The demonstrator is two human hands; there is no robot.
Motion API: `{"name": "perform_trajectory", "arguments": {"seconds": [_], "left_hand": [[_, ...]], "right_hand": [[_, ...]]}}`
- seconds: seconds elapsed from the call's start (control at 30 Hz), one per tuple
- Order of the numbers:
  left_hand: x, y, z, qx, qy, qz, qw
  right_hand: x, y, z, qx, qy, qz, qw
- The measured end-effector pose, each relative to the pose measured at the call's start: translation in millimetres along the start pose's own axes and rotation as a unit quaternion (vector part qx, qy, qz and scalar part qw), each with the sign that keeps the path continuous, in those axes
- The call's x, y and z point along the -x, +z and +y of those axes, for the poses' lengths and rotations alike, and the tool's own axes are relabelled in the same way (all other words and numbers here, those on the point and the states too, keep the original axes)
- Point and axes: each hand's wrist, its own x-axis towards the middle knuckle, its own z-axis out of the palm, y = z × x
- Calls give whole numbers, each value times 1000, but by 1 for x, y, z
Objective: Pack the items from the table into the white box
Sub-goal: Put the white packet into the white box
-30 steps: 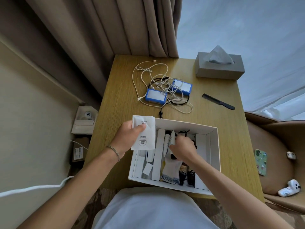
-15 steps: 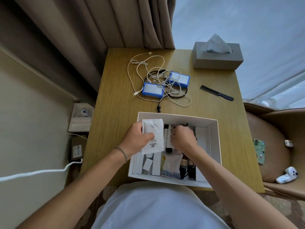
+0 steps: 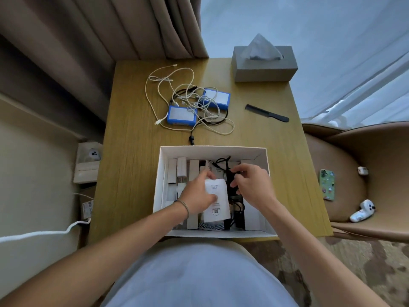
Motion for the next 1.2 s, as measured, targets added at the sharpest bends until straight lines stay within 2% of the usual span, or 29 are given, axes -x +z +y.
{"name": "perform_trajectory", "arguments": {"seconds": [0.23, 0.43, 0.6, 0.93, 1.07, 1.2], "left_hand": [[-3, 36, -4, -93, 22, 16, 995], [-6, 40, -1, -229, 57, 64, 970], [-4, 17, 1, -214, 75, 73, 971], [-15, -68, 32, -159, 162, 134, 965], [-36, -102, 37, -174, 155, 169, 958], [-61, -130, 29, -192, 109, 190, 957]], "right_hand": [[7, -4, 5, -27, -3, 13, 1000], [8, -4, 6, -25, 2, 9, 1000], [0, -5, -1, -40, -4, 12, 999], [-40, -23, -48, -67, -70, 26, 995], [-64, -27, -71, -39, -77, 18, 996], [-90, -23, -92, -31, -78, 11, 996]]}}
